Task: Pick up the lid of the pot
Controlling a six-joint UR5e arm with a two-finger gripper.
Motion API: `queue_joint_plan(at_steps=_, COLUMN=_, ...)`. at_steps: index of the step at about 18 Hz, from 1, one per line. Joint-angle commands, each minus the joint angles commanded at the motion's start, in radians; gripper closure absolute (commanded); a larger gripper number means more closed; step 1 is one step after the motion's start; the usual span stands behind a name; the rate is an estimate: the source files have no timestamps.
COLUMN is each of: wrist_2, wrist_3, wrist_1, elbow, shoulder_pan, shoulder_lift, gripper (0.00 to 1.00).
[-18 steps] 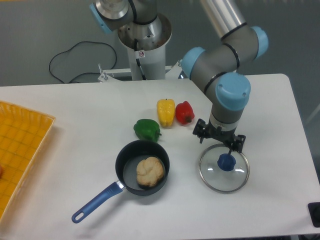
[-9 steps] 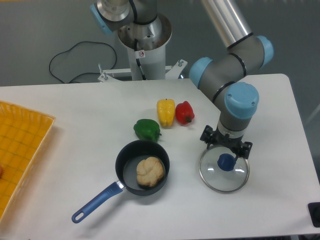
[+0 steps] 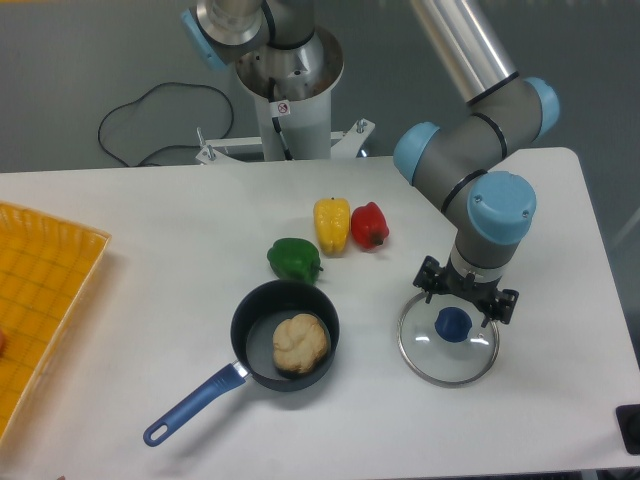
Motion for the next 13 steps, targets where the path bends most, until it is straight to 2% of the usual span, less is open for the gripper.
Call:
queue_joint_plan(at_steps=5, wrist_2=0.006, wrist_3=0.06, wrist_1=-0.005, elbow=0.012, shoulder_pan=0.0, shoulder_lift=-0.009, gripper=0.02)
queue_joint_plan(at_steps=13, wrist_2=0.008, wrist_3=0.061, wrist_1=0.003, elbow=0.018, shoulder_pan=0.0, shoulder_lift=-0.026, gripper=0.03)
